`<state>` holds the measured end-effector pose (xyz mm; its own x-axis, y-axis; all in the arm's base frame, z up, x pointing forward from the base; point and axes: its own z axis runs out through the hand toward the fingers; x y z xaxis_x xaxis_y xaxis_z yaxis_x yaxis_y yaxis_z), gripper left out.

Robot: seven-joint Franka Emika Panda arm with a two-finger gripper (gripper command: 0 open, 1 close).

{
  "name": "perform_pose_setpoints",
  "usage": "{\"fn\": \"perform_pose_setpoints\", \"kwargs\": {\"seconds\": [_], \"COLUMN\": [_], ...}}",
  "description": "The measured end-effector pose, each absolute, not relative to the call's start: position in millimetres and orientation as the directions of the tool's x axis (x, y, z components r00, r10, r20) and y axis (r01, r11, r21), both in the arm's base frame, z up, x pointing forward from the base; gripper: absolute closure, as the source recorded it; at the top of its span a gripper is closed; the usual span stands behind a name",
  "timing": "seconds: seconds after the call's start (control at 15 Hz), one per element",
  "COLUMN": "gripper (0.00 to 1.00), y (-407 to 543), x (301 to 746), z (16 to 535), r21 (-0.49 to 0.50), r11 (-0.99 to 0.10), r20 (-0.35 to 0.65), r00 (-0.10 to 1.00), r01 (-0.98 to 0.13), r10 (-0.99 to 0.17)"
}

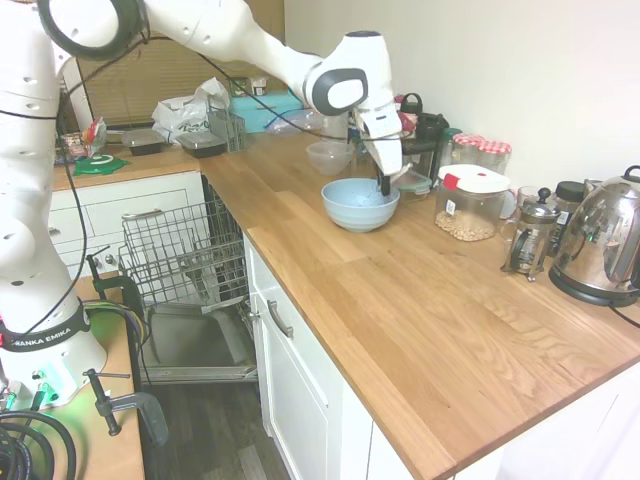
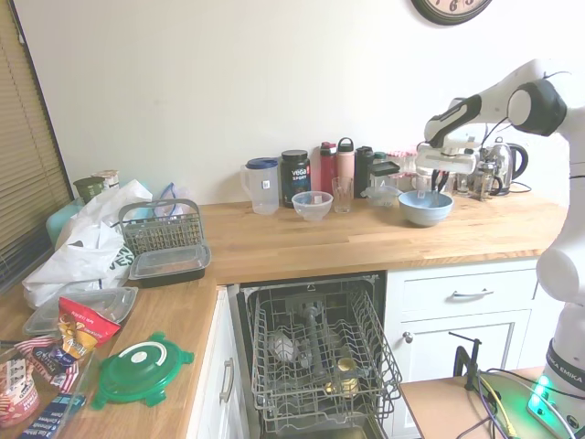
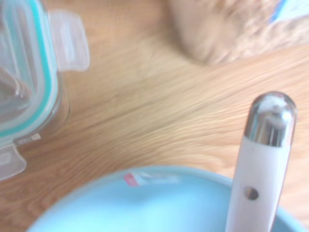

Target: Put the fork in the dishwasher

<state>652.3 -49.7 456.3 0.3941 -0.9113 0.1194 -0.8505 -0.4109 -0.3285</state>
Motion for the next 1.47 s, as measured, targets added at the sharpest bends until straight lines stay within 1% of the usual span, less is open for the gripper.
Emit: {"fn": "perform_pose_setpoints", "kwargs": {"seconds": [0.2,0.4,0.53,0.67,0.87,1.07,1.27,1.47], "gripper": [1.00,1.00,1.00,1.00,1.00,1.00,1.00,1.00], "y": [-47,10,75,139,233,318,375,409], "x": [608,552,505,452,386,331,290,271], "z": [527,583,590,584,558,502,436,382], "r21": [-0.398,-0.408,-0.376,-0.317,-0.217,-0.103,0.004,0.098], "r11": [-0.461,-0.568,-0.633,-0.694,-0.787,-0.852,-0.879,-0.884], "r20": [0.192,0.304,0.355,0.400,0.518,0.629,0.690,0.712], "r00": [0.419,0.480,0.526,0.572,0.615,0.630,0.638,0.653], "r01": [-0.793,-0.715,-0.676,-0.646,-0.577,-0.513,-0.476,-0.456], "r10": [-0.887,-0.823,-0.773,-0.716,-0.594,-0.455,-0.342,-0.257]}}
